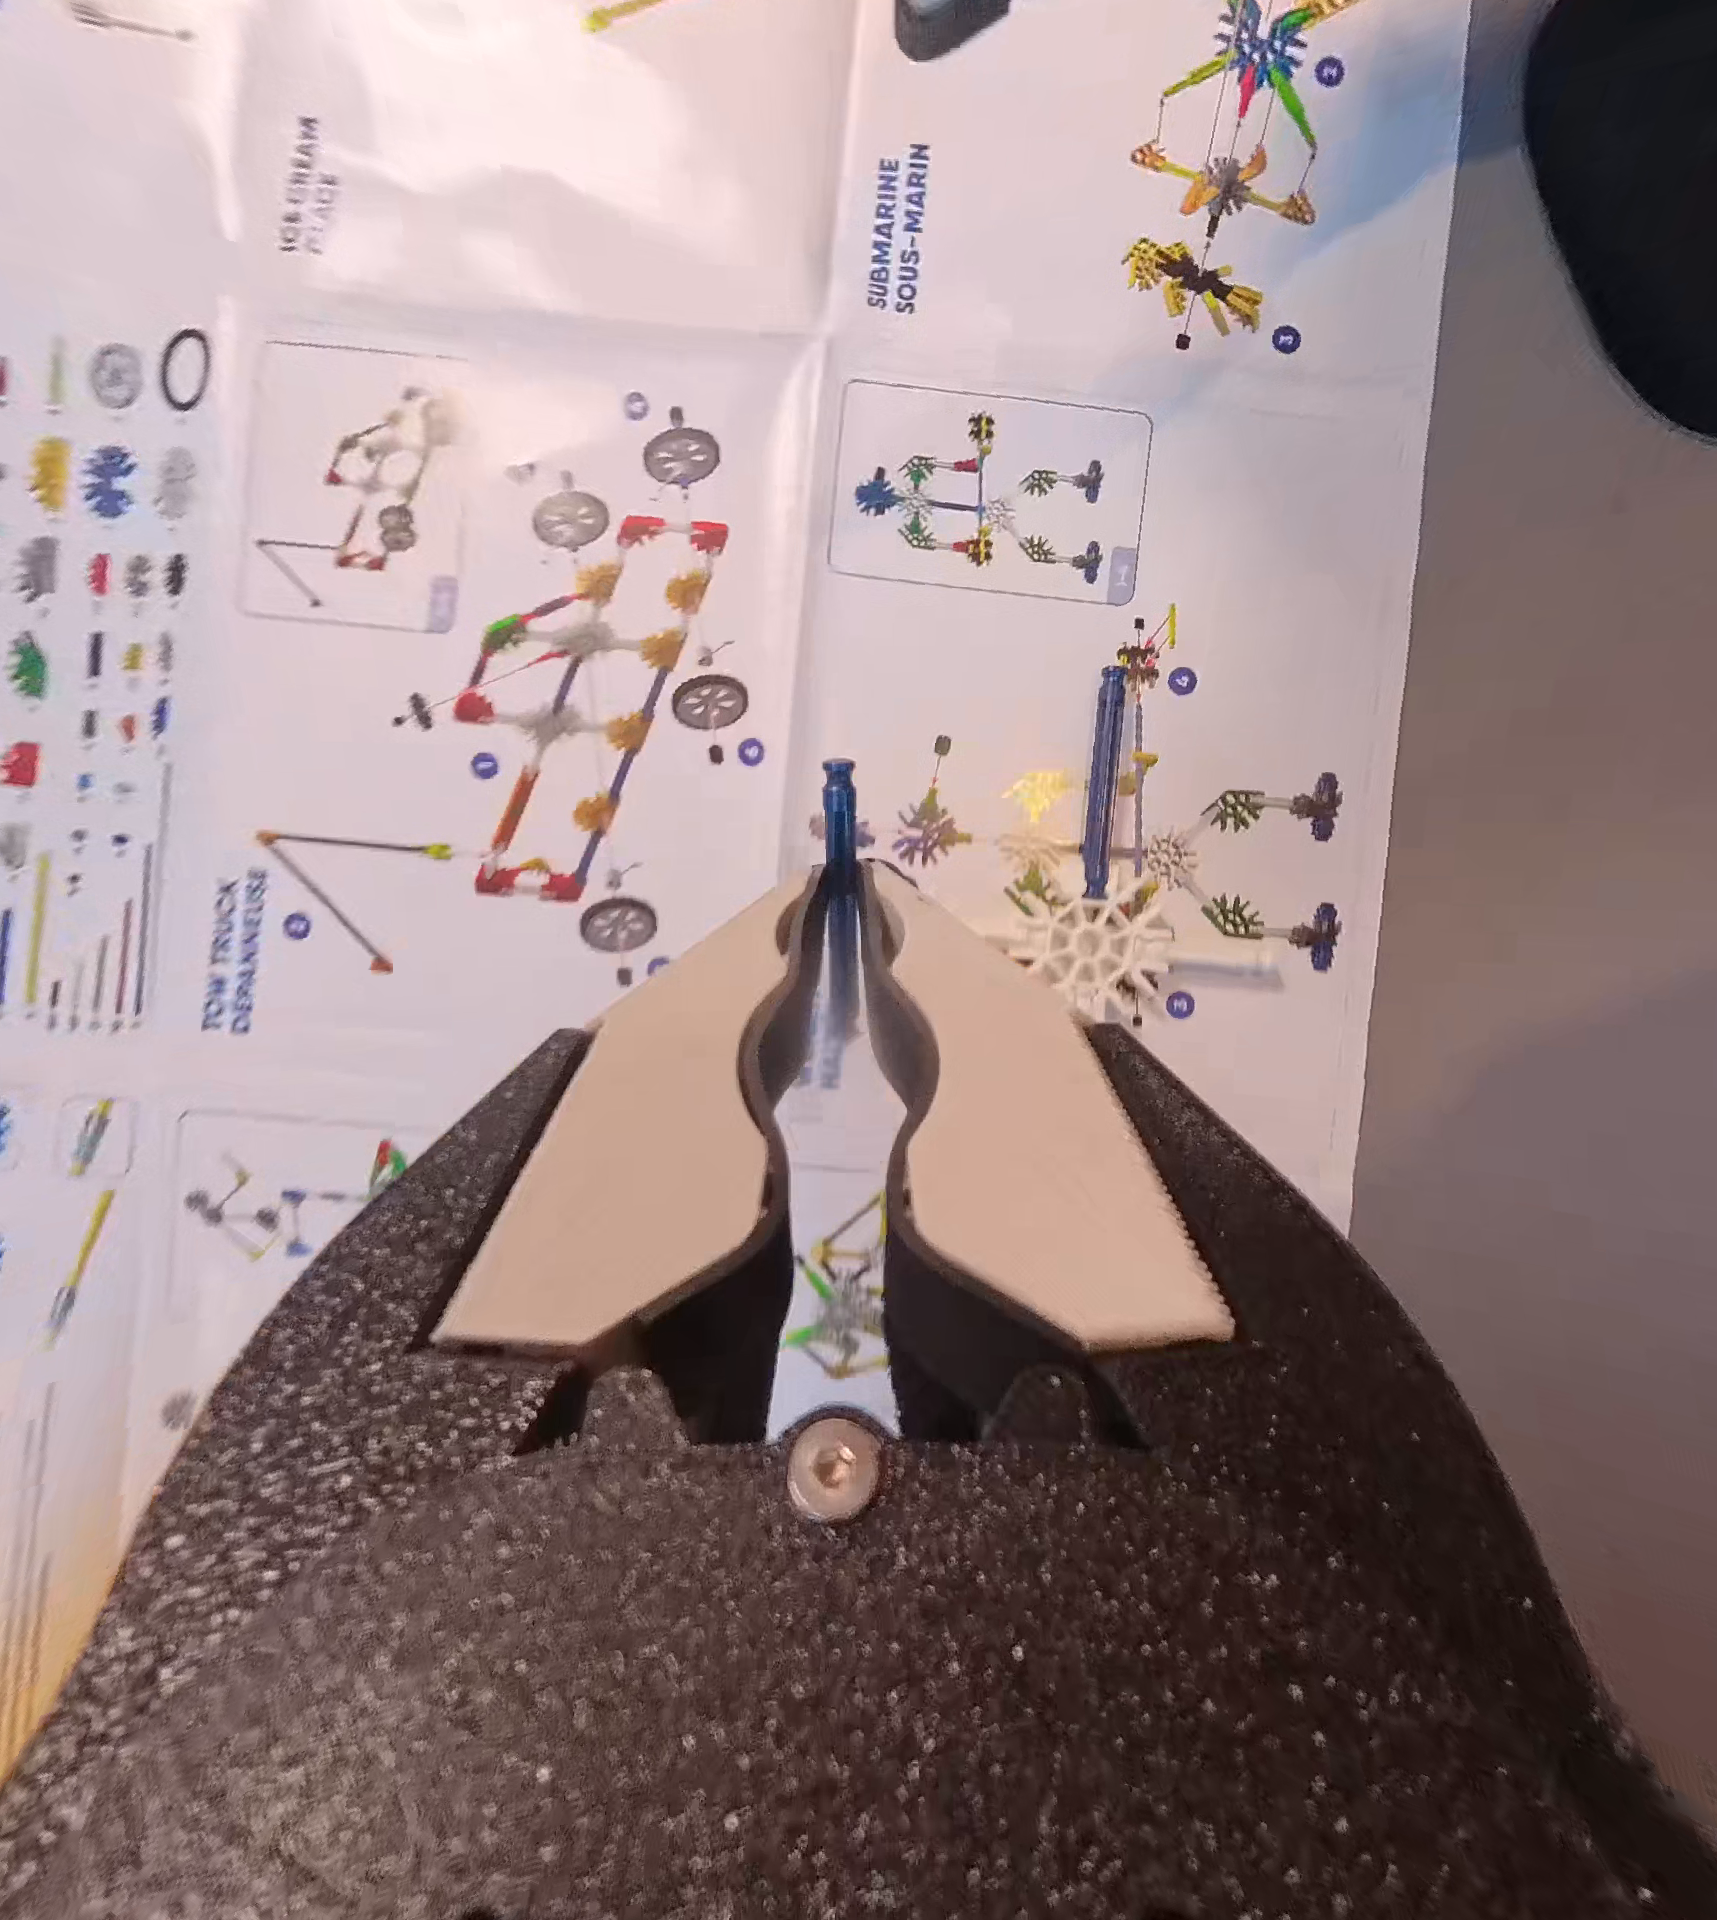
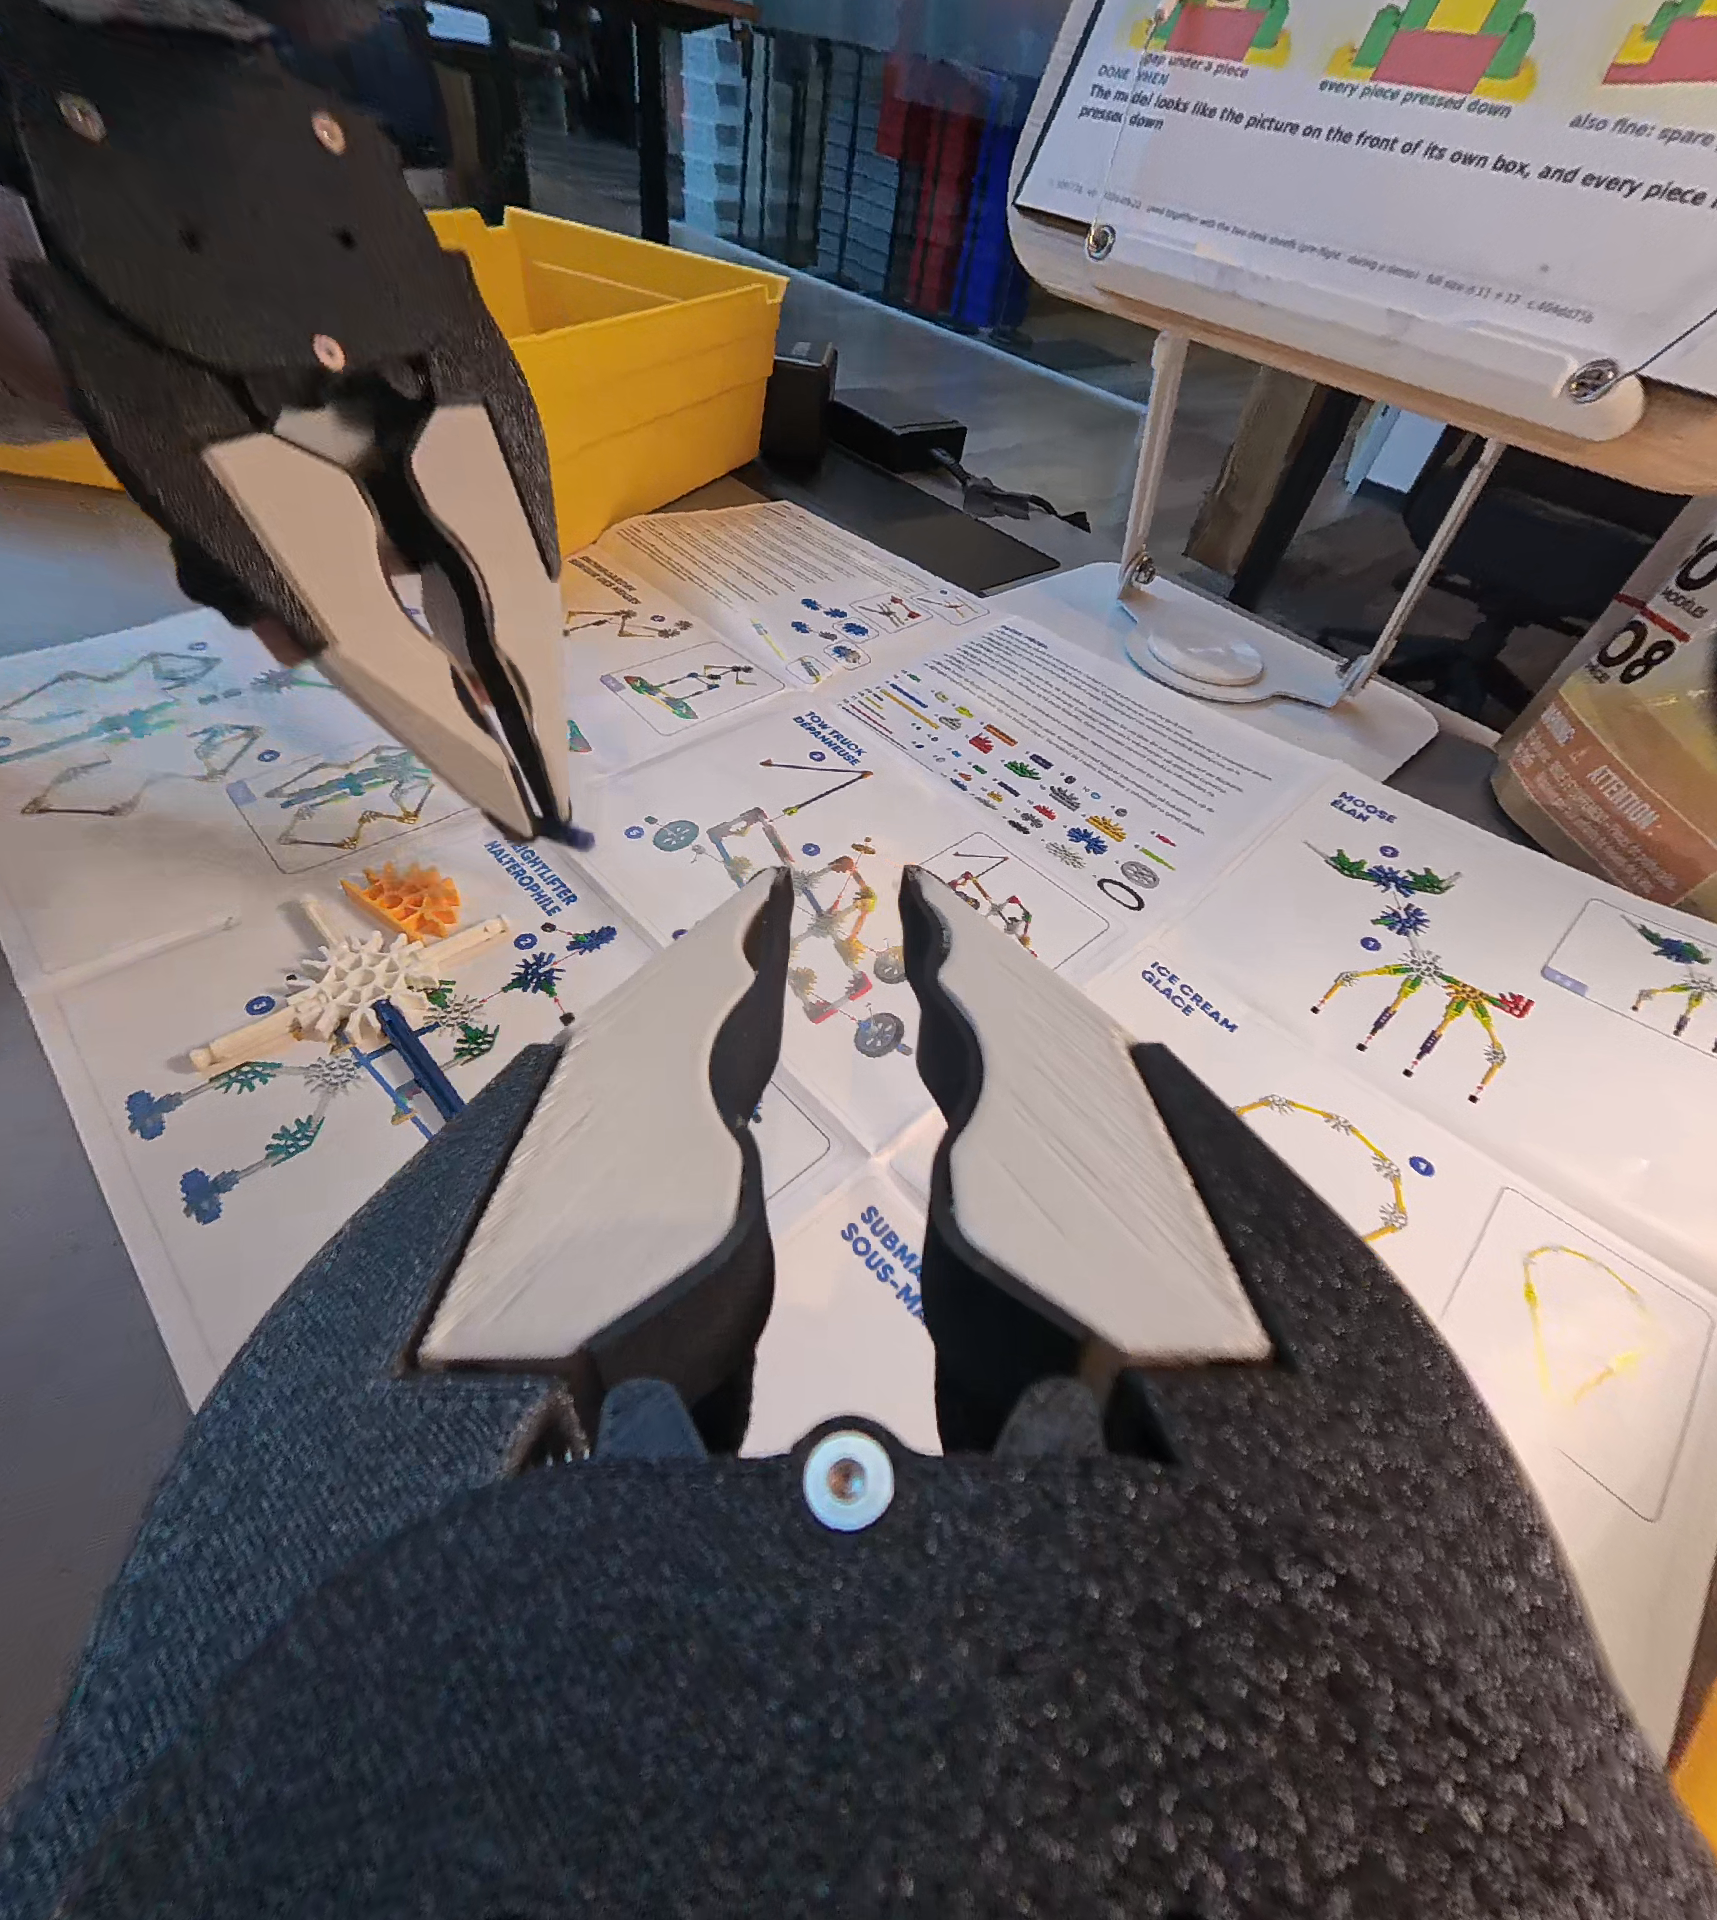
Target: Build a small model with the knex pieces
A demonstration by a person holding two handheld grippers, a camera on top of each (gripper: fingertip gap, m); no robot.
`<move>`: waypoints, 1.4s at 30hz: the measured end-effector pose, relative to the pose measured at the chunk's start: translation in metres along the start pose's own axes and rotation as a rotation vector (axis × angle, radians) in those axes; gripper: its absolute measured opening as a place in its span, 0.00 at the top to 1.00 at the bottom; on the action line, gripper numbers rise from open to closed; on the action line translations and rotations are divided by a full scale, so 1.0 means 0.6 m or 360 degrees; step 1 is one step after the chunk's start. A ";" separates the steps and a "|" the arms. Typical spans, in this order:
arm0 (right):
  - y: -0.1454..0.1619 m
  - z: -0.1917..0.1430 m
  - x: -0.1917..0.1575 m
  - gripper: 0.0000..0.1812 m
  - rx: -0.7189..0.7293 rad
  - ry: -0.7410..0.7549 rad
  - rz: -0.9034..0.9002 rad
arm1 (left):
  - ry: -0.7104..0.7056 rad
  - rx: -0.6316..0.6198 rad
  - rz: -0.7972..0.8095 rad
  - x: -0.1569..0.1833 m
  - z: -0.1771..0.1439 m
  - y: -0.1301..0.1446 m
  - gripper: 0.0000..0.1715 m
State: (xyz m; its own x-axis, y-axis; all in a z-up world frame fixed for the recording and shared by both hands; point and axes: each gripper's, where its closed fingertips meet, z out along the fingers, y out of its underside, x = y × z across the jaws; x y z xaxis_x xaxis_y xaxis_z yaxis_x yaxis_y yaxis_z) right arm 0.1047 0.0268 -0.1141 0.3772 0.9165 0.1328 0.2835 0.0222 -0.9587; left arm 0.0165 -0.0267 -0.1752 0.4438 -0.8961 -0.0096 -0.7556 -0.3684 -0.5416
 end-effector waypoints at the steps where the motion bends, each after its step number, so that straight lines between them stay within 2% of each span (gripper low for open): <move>1: 0.001 0.000 0.002 0.89 -0.0001 0.0003 0.0008 | 0.0013 -0.0017 0.0019 0.004 0.017 -0.005 0.98; 7: 0.004 0.000 0.004 0.89 -0.0011 -0.0002 0.0004 | 0.0055 -0.0063 0.0084 0.012 0.069 -0.033 0.98; 10: 0.008 0.001 0.003 0.89 -0.0024 -0.0014 0.0002 | 0.0063 -0.0088 0.0079 0.009 0.075 -0.031 0.98; 12: 0.010 0.001 0.003 0.89 -0.0028 -0.0020 0.0005 | 0.0023 -0.0082 0.0066 -0.006 0.056 -0.025 0.95; 15: 0.007 -0.003 0.005 0.89 -0.0017 -0.0020 0.0003 | -0.0188 0.0082 -0.0049 -0.076 -0.041 -0.030 0.94; 18: 0.001 -0.006 0.004 0.89 0.0012 -0.0035 0.0015 | -0.0531 0.0282 -0.0273 -0.184 -0.204 -0.008 0.95; 20: 0.000 -0.007 0.004 0.89 0.0021 -0.0044 0.0021 | -0.0752 0.0301 -0.0448 -0.254 -0.303 0.045 0.95; 21: -0.001 -0.006 0.004 0.89 0.0024 -0.0049 0.0026 | -0.0807 0.0260 -0.0547 -0.280 -0.335 0.084 0.94; 23: -0.001 -0.006 0.002 0.89 0.0028 -0.0058 0.0036 | -0.0839 0.0102 -0.0754 -0.318 -0.359 0.177 0.93; 25: 0.001 -0.005 0.001 0.89 0.0023 -0.0057 0.0039 | -0.0808 -0.0074 -0.0889 -0.334 -0.338 0.262 0.94; 27: 0.005 -0.003 0.001 0.89 0.0008 -0.0052 0.0040 | -0.0729 -0.0244 -0.0963 -0.330 -0.294 0.331 0.94; 30: 0.014 0.001 0.002 0.89 -0.0021 -0.0038 0.0054 | -0.0629 -0.0375 -0.1028 -0.320 -0.238 0.387 0.93; 32: 0.019 0.003 0.003 0.89 -0.0035 -0.0027 0.0061 | -0.0595 -0.0437 -0.1031 -0.316 -0.218 0.405 0.93; 35: 0.022 0.004 0.005 0.89 -0.0044 -0.0020 0.0072 | -0.0554 -0.0441 -0.1037 -0.315 -0.203 0.408 0.96; 42: 0.028 0.007 0.003 0.89 -0.0063 -0.0027 0.0076 | -0.0599 -0.0479 -0.0981 -0.323 -0.207 0.410 0.99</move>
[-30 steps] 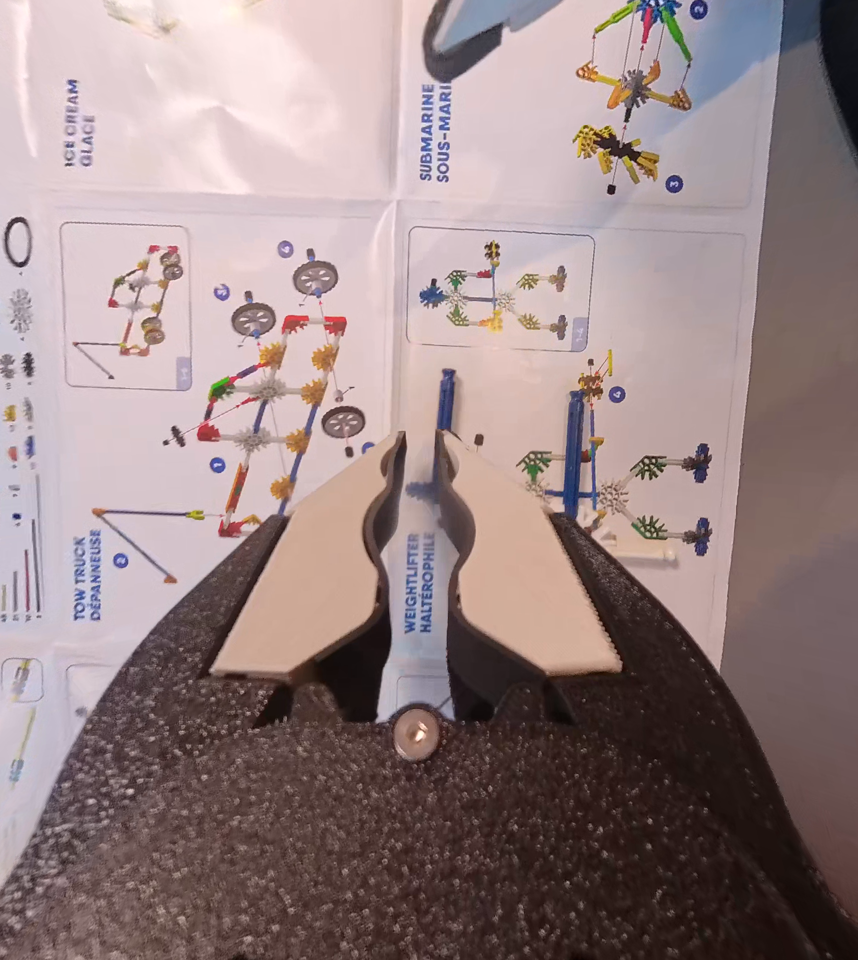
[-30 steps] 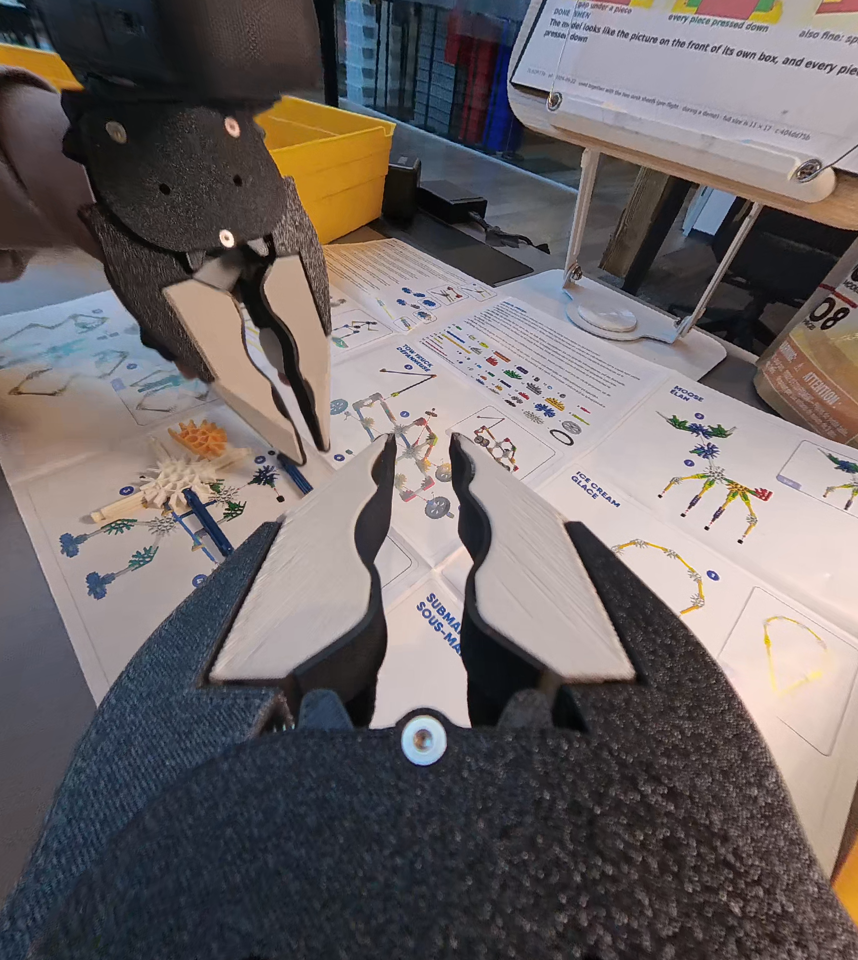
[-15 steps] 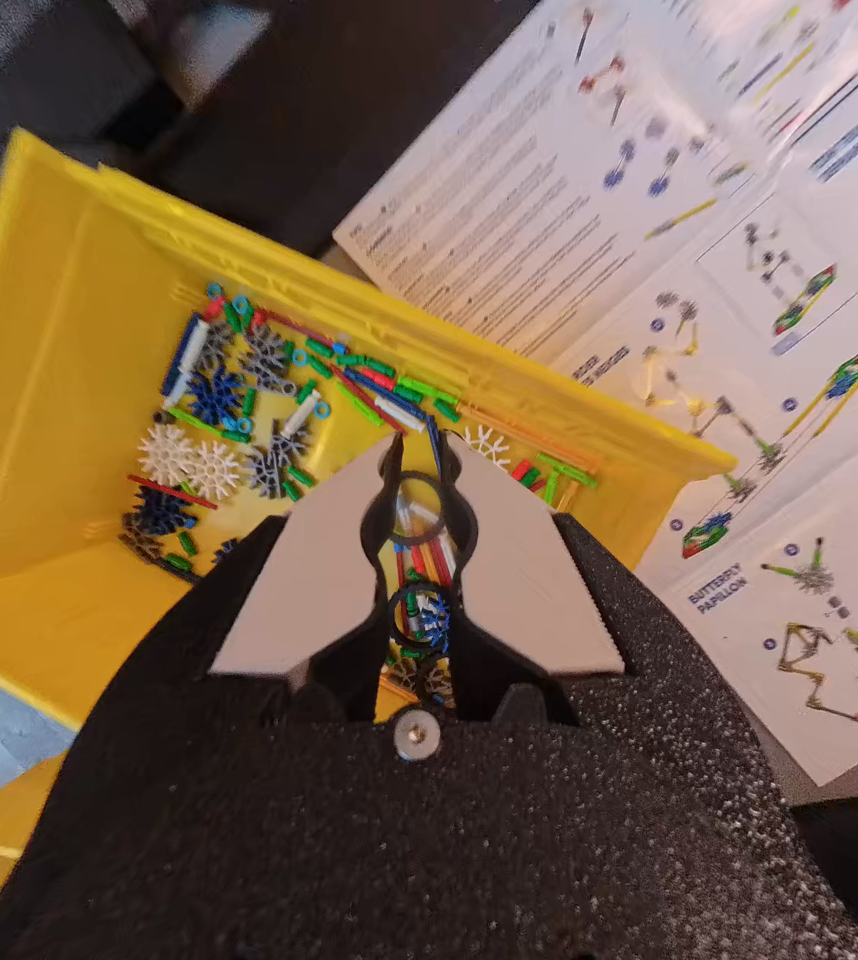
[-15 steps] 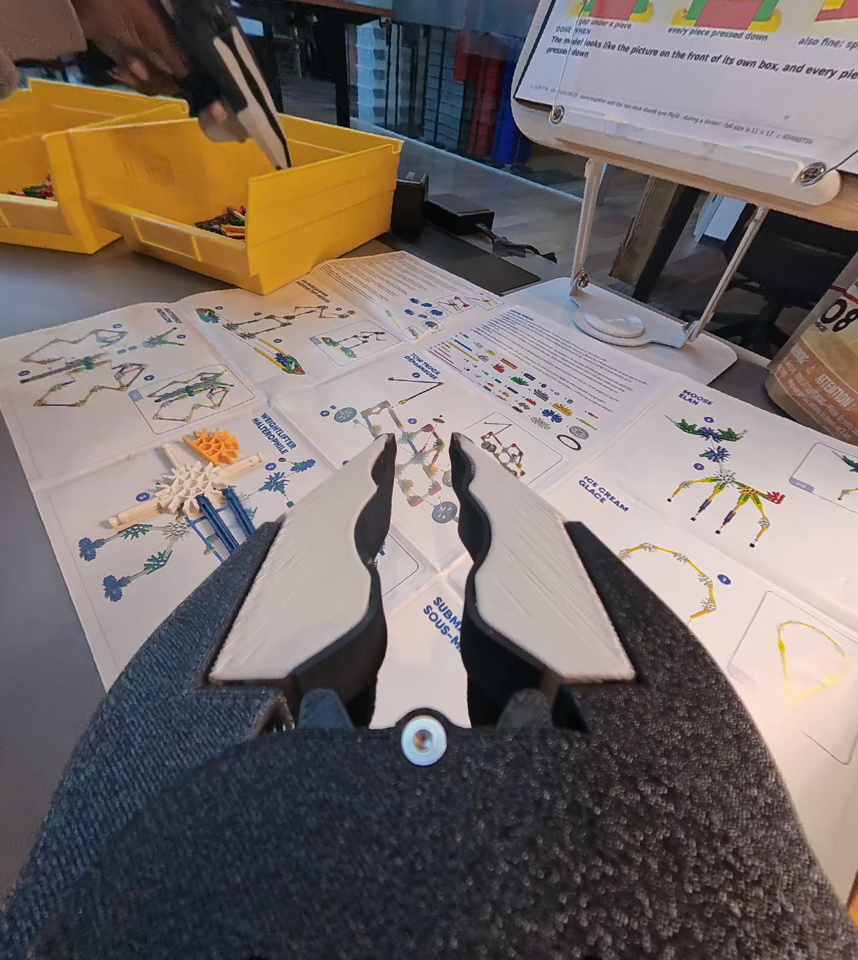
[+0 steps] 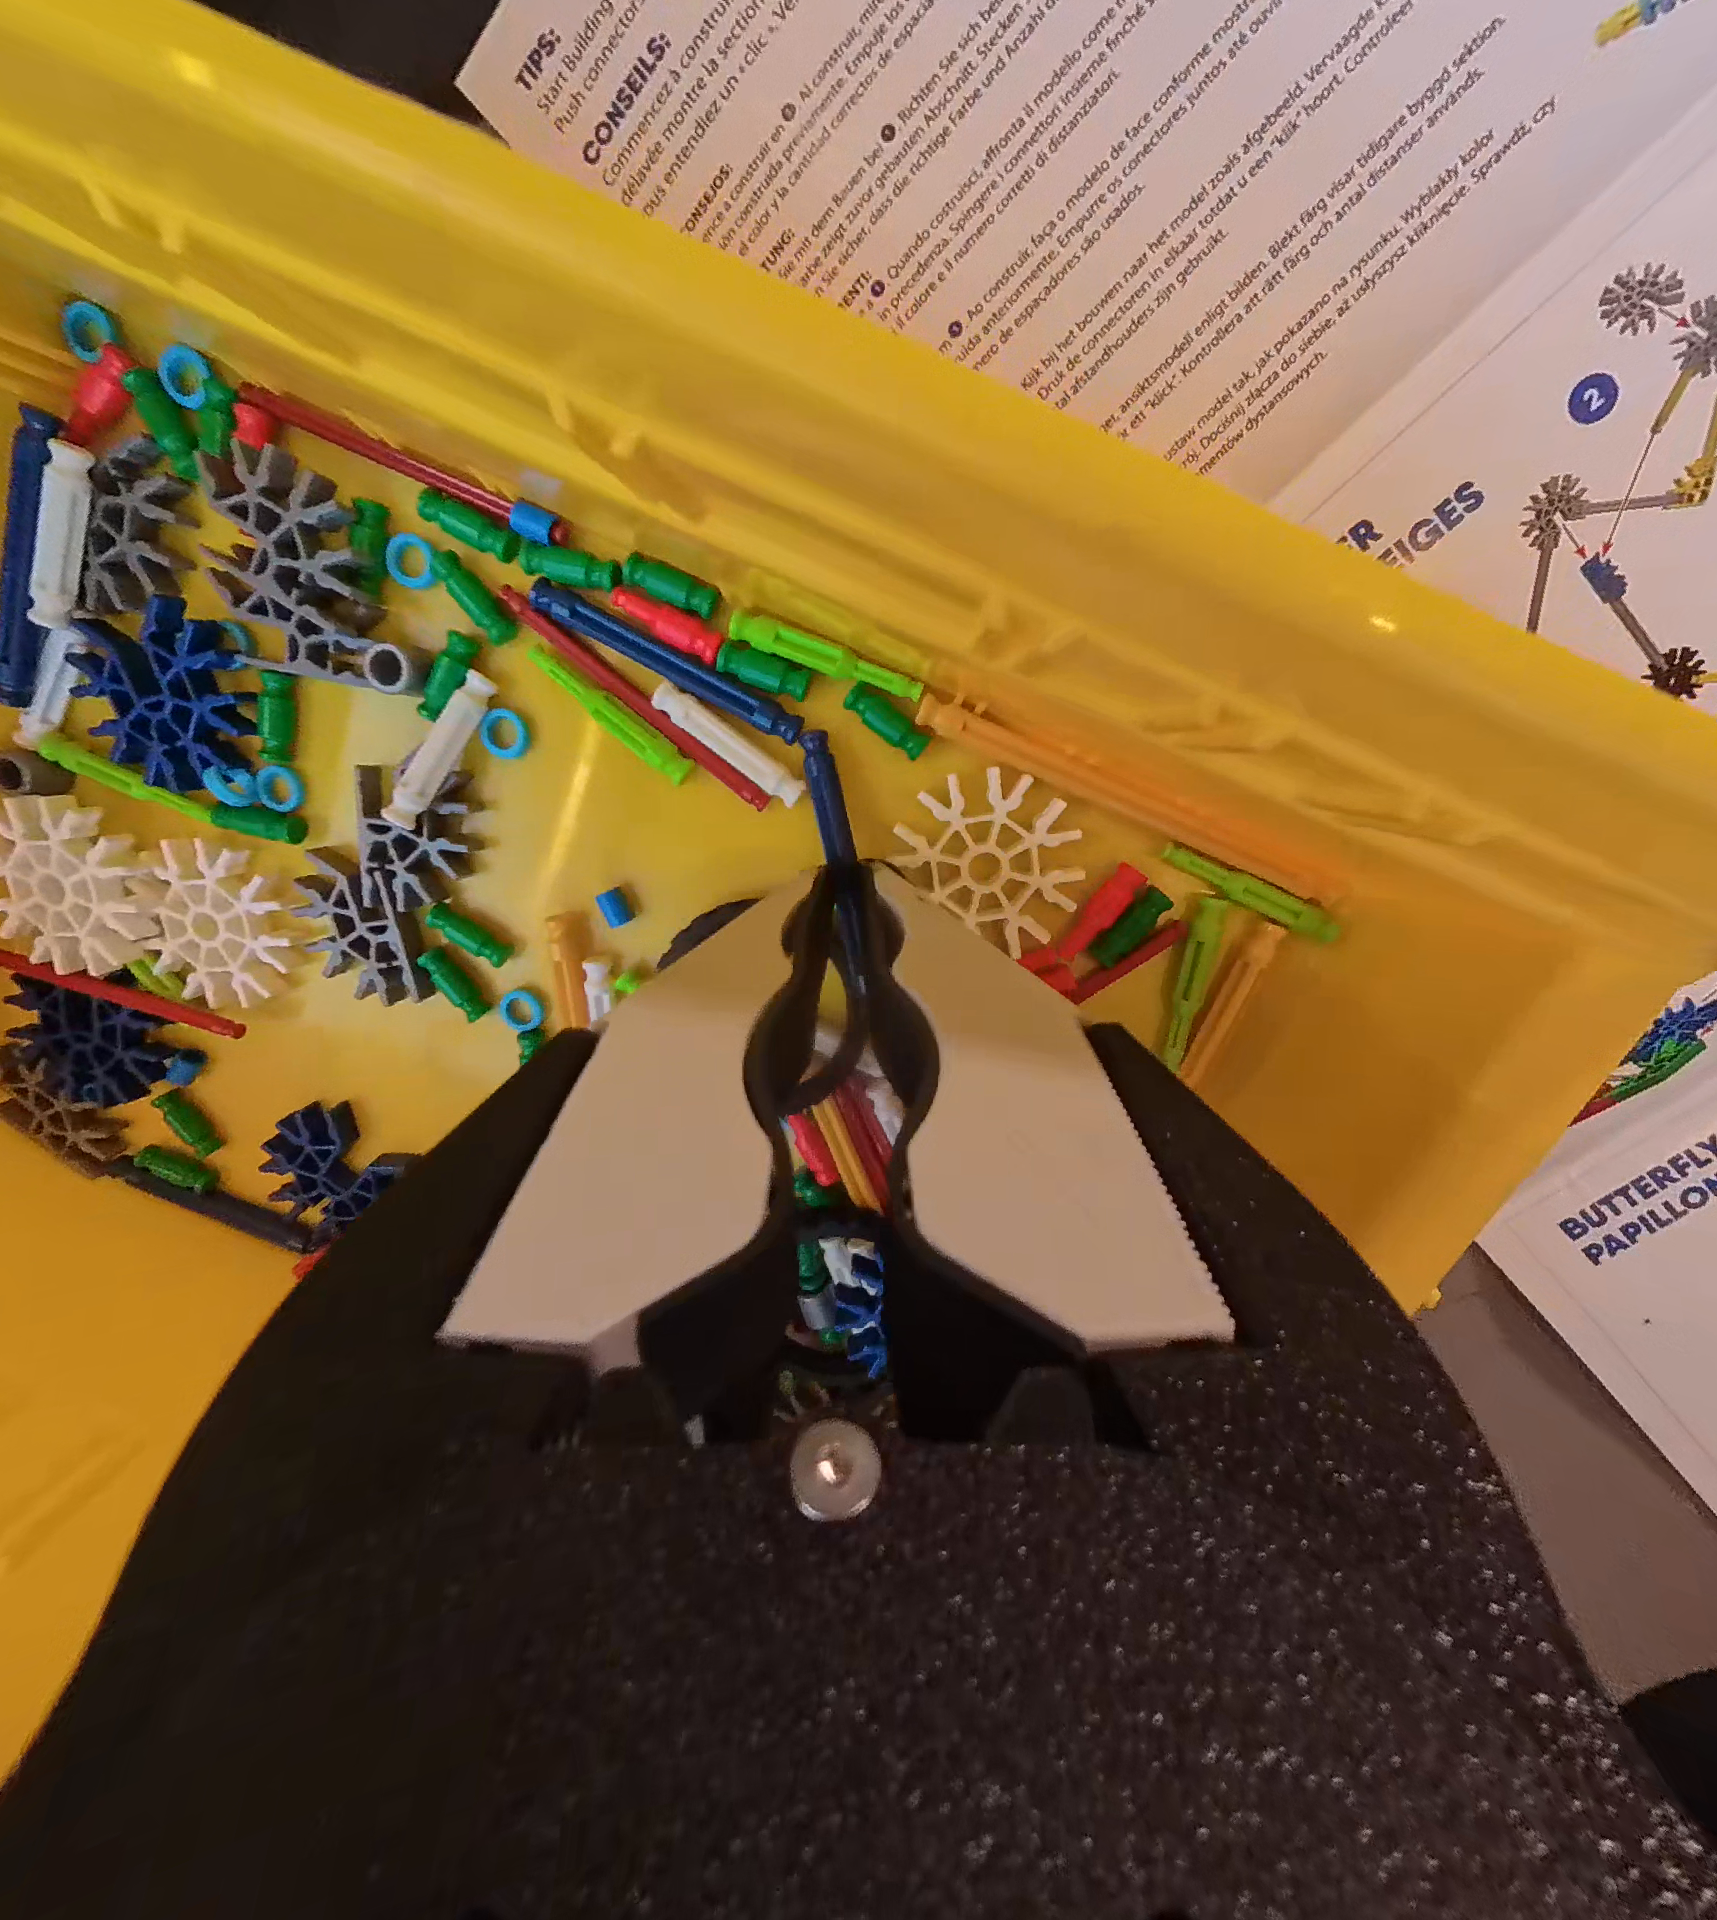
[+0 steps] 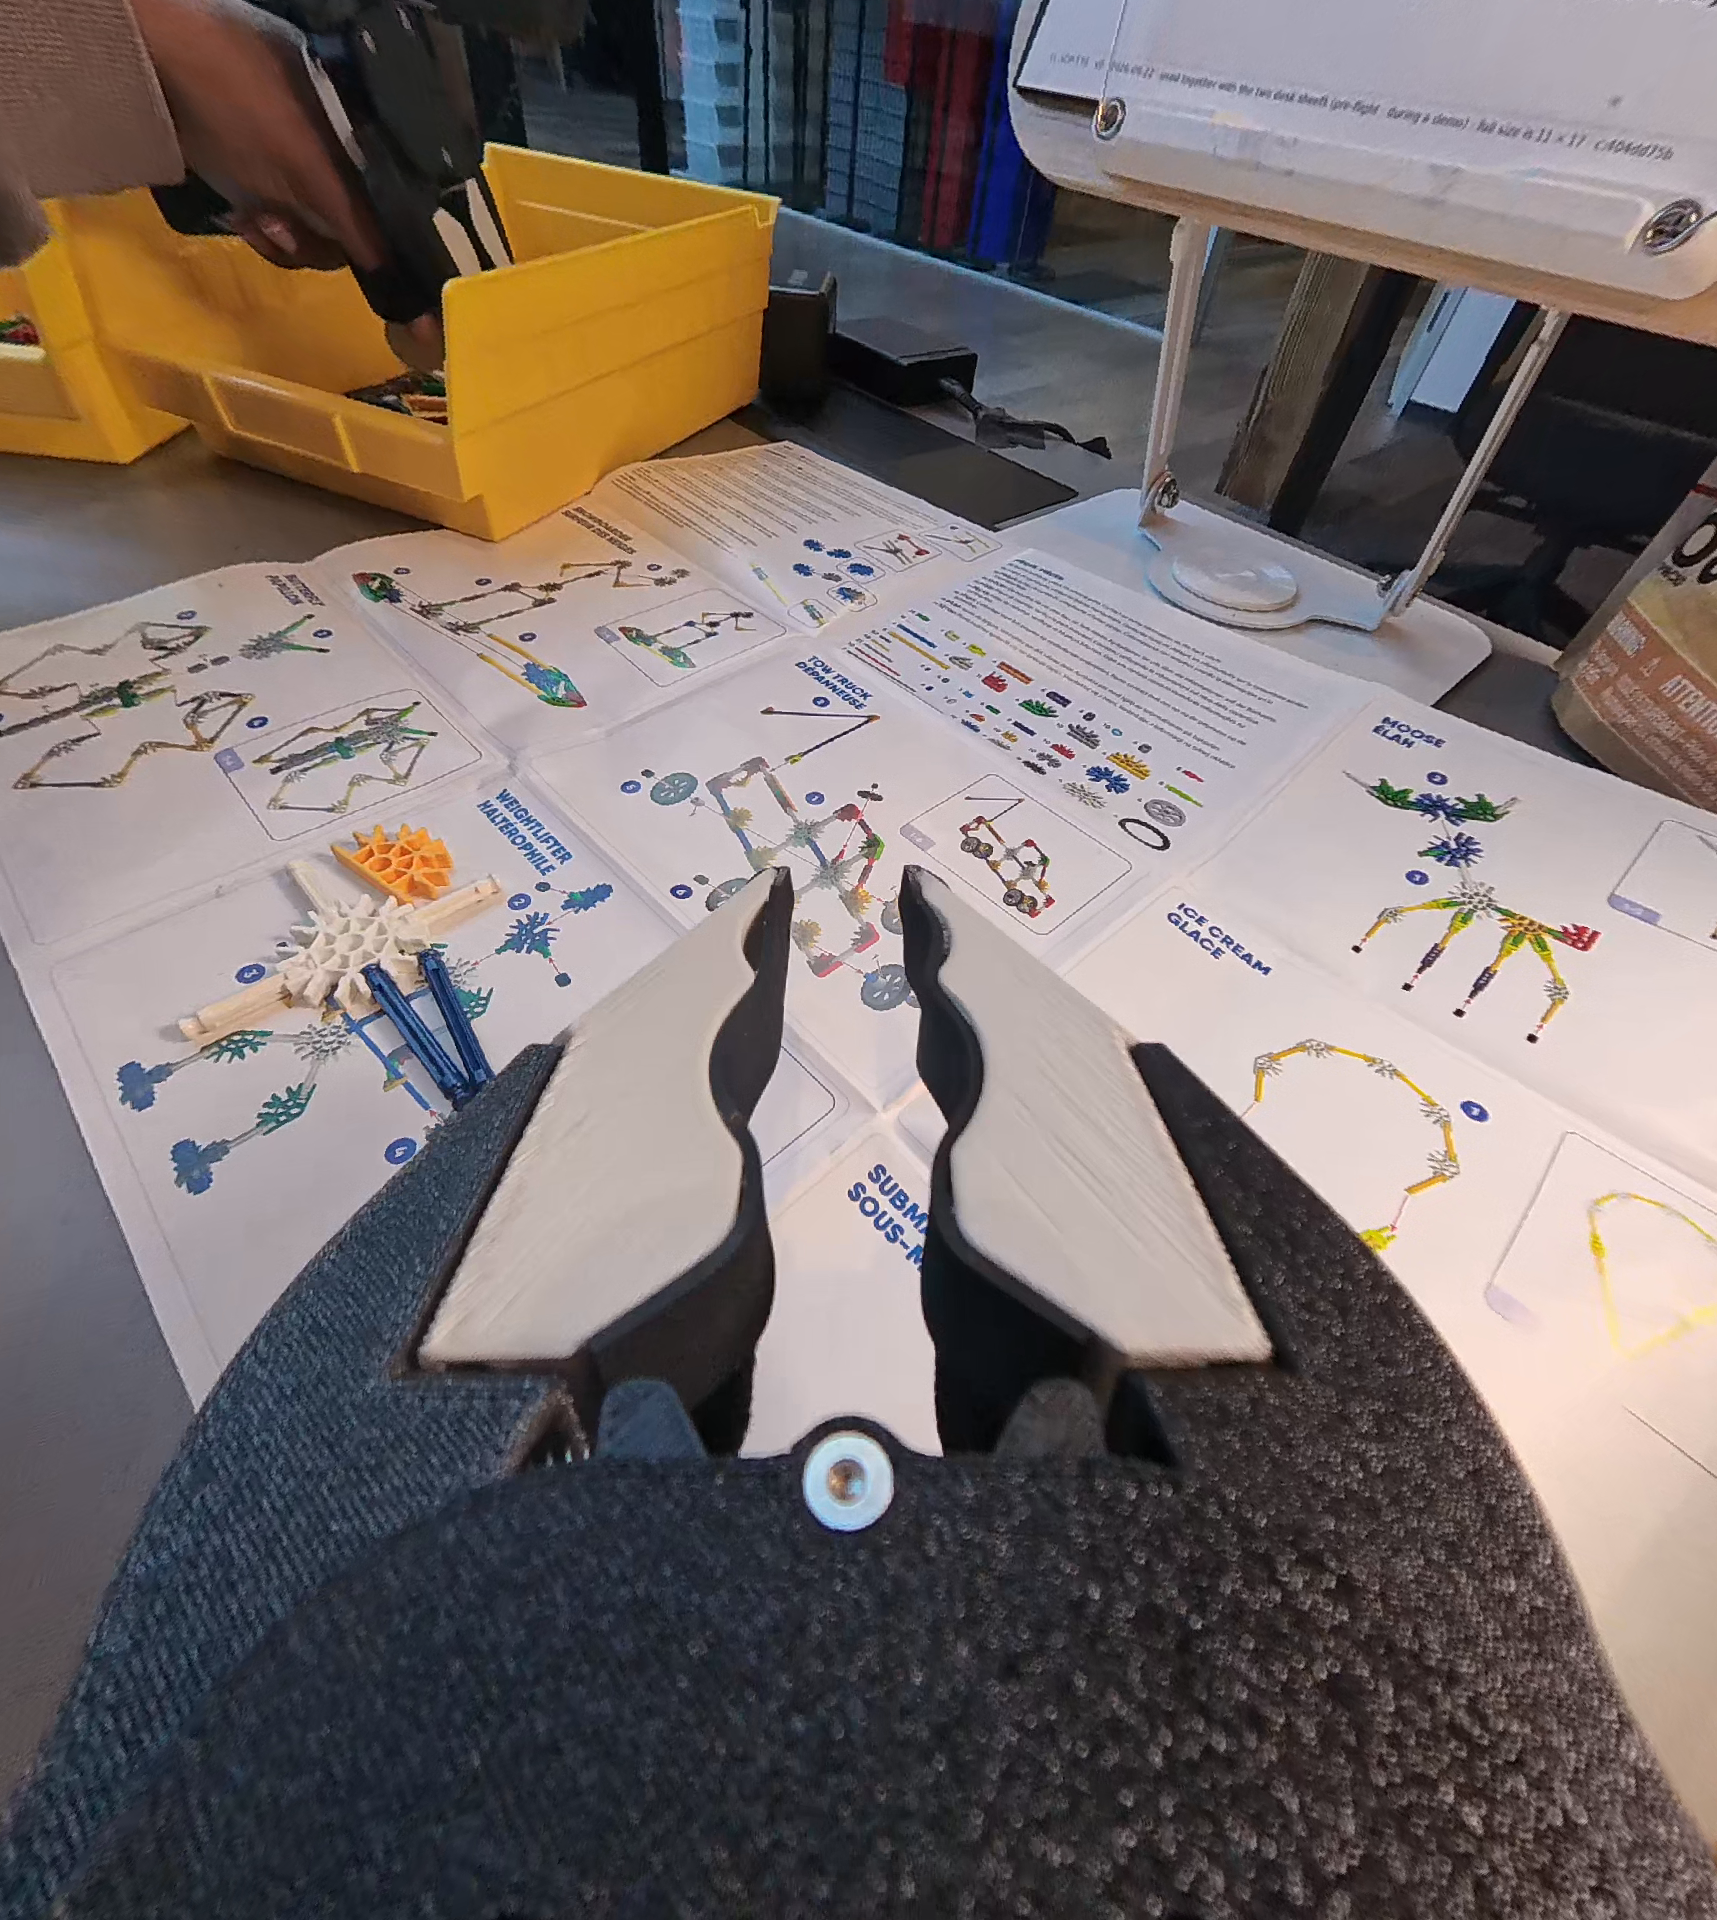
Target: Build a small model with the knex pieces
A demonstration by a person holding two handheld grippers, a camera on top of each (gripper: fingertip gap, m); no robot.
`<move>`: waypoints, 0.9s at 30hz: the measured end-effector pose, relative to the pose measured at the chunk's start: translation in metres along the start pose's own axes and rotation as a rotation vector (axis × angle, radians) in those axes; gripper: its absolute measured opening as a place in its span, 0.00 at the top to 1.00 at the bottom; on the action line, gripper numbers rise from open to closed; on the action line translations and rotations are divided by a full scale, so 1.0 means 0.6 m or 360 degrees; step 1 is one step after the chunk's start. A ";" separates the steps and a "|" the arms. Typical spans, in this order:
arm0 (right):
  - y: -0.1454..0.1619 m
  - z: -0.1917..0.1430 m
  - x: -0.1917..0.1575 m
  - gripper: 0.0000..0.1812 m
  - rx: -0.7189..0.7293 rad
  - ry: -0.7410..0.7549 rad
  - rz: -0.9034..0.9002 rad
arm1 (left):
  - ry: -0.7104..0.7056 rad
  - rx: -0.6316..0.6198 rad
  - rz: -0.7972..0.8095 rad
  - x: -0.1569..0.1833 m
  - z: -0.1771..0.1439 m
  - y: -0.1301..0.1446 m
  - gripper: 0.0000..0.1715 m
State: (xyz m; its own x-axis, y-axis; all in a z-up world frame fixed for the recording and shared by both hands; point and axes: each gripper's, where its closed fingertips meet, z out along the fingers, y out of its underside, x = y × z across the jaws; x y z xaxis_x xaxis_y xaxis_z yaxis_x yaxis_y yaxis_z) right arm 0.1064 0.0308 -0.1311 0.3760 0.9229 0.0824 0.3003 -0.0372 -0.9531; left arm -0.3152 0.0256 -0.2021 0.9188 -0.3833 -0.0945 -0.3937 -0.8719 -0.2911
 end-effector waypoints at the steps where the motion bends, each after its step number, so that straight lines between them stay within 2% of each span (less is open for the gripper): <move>1: -0.001 -0.001 0.000 0.89 0.0003 0.0000 0.0000 | -0.0016 0.0013 0.0000 -0.003 -0.005 -0.001 1.00; 3: -0.003 -0.002 0.001 0.89 0.0011 0.0001 0.0000 | -0.0062 0.0079 -0.0007 -0.012 -0.026 -0.010 1.00; 7: -0.009 -0.006 0.001 0.89 0.0034 0.0001 -0.0004 | -0.0194 0.0321 -0.0024 -0.030 -0.112 -0.043 1.00; 10: -0.011 -0.006 -0.002 0.89 0.0037 -0.0014 -0.0015 | -0.0221 0.0370 -0.0019 -0.025 -0.152 -0.048 1.00; 12: -0.013 -0.006 -0.007 0.89 0.0039 -0.0026 -0.0027 | -0.0156 0.0286 -0.0045 -0.013 -0.138 -0.032 1.00; 15: -0.019 -0.009 -0.011 0.89 0.0051 -0.0026 -0.0050 | -0.0098 0.0182 -0.0107 -0.003 -0.084 -0.010 1.00; 17: -0.022 -0.011 -0.012 0.89 0.0058 -0.0019 -0.0055 | -0.0039 0.0151 -0.0170 0.005 -0.048 -0.002 0.94; 19: -0.021 -0.012 -0.011 0.89 0.0057 -0.0010 -0.0053 | -0.0026 0.0136 -0.0222 0.003 -0.023 0.000 0.93; 27: -0.018 -0.016 -0.003 0.89 0.0059 0.0003 -0.0024 | 0.0007 0.0087 -0.0309 -0.006 0.011 0.002 0.98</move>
